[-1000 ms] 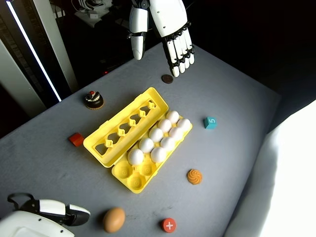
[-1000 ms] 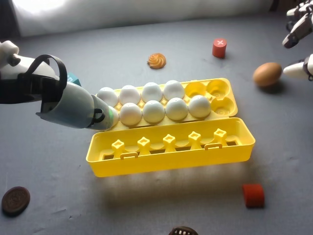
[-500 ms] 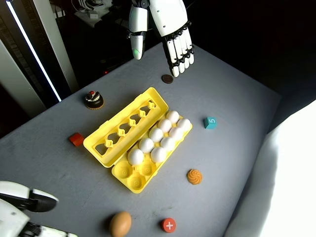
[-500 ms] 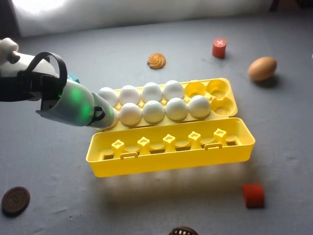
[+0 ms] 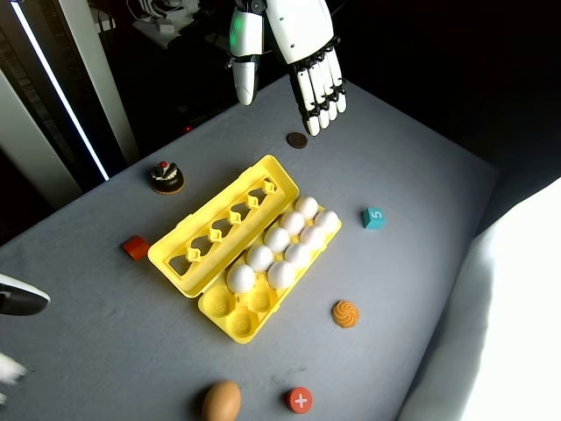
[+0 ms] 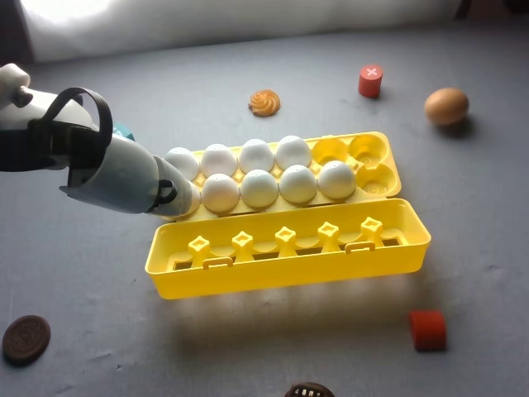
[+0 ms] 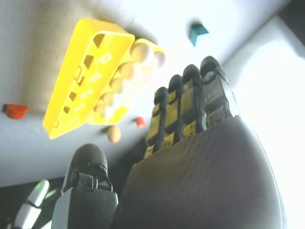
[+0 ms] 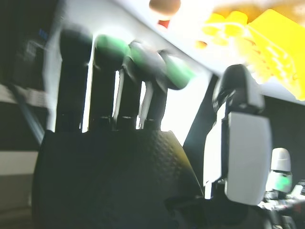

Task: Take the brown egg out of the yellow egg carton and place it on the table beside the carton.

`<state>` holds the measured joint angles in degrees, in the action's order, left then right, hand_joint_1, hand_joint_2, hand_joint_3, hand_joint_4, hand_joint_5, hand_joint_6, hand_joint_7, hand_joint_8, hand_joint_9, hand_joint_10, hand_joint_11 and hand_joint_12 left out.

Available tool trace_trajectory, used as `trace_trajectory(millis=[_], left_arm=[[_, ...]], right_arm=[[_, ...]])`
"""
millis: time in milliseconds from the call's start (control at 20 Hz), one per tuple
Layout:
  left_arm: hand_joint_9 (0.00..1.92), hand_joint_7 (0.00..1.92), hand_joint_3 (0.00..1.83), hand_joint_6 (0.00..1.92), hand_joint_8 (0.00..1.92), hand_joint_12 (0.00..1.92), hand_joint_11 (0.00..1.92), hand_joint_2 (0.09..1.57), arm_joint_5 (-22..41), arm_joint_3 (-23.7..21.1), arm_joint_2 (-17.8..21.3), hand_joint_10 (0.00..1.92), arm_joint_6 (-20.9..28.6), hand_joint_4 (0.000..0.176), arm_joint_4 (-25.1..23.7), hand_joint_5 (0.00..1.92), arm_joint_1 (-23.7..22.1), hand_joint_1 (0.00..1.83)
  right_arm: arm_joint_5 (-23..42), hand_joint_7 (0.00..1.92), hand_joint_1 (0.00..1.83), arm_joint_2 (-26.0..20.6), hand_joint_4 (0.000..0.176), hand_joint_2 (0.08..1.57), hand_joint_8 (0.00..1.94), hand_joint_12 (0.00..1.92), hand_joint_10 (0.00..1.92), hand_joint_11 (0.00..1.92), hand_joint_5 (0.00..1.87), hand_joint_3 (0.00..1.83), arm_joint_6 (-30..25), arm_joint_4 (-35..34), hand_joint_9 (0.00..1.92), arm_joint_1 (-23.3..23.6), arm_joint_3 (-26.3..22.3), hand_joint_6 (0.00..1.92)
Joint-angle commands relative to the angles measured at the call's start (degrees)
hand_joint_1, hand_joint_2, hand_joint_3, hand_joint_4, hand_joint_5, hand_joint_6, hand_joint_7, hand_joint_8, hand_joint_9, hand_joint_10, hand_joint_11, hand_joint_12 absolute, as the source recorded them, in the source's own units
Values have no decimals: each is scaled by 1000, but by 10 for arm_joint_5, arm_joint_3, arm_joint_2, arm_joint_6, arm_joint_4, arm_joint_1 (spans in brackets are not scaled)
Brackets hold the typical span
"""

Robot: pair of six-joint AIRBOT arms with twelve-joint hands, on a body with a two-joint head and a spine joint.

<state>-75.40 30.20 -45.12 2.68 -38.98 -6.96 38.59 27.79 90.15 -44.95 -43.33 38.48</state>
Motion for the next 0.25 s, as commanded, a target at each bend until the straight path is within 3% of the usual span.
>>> trace_trajectory(millis=[0, 50, 200], left_arm=[[100, 129, 0, 2, 7, 49, 44, 1227, 11, -1, 1, 10, -2, 0, -40, 110, -5, 0], [88, 118, 1, 0, 2, 46, 32, 1230, 11, -1, 1, 4, -2, 0, -40, 97, -5, 0], [104, 138, 1, 7, 9, 51, 34, 1232, 11, -2, 1, 9, -2, 0, -38, 113, -5, 0]], right_arm=[[69, 1705, 1172, -11, 0, 1389, 1941, 1921, 1921, 1881, 1400, 38, 1, 11, 1758, 1, -4, 1921], [72, 1709, 1218, -14, 0, 1362, 1941, 1921, 1921, 1893, 1541, 25, 2, 9, 1759, -1, -8, 1921], [79, 1682, 1164, -21, 0, 1333, 1941, 1921, 1921, 1840, 1595, 15, 9, 2, 1727, -6, -22, 1921]])
